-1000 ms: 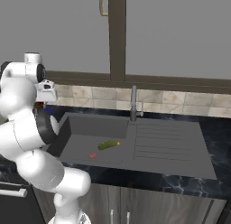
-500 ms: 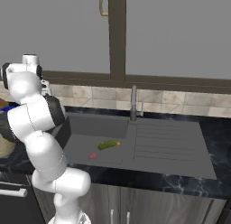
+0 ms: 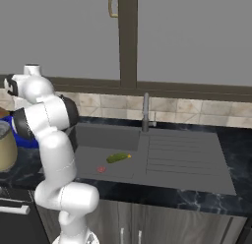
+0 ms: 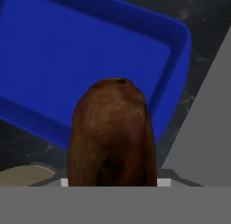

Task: Pick up all produce items and place them in the sink. Turn on the sink faucet to wash them. Then turn the sink off and put them in the tray.

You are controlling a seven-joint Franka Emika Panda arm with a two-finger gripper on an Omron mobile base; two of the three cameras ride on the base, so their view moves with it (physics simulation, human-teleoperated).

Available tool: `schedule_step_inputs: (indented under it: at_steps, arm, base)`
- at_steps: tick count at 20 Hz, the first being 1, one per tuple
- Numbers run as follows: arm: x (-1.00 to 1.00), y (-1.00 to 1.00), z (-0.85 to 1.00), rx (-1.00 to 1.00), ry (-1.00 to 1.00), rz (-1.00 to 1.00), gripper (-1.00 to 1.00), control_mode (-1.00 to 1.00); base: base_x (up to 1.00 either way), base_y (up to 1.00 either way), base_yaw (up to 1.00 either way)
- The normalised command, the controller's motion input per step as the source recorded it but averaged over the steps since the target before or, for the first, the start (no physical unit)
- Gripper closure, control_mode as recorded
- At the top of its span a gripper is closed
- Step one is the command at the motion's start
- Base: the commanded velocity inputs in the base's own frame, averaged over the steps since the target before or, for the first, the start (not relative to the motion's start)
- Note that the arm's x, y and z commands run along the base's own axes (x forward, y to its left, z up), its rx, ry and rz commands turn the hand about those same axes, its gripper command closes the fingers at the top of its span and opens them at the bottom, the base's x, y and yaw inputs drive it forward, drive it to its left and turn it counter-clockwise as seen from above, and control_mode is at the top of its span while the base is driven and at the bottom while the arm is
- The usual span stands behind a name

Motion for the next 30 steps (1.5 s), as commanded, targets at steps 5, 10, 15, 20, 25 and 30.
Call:
schedule_step_inputs:
  at_steps: [5, 10, 15, 20, 25, 30]
  arm:
    - [0.2, 0.2, -0.37, 0.0, 0.0, 0.0, 1.0, -1.0]
    - [0.01, 0.04, -0.37, 0.0, 0.0, 0.0, 1.0, -1.0]
    - [0.0, 0.0, -0.4, 0.0, 0.0, -0.02, 1.0, -1.0]
    - [0.0, 0.0, -0.4, 0.0, 0.0, -0.01, 1.0, -1.0]
    - [0.0, 0.03, -0.31, 0.0, 0.0, -0.01, 1.0, -1.0]
    - [0.0, 0.17, -0.26, 0.0, 0.0, -0.03, 1.0, -1.0]
  base:
    - [0.0, 0.0, 0.0]
    - [0.0, 0.0, 0.0]
    - [0.0, 0.0, 0.0]
    - [0.0, 0.0, 0.0]
    - [0.0, 0.0, 0.0]
    - [0.0, 0.0, 0.0]
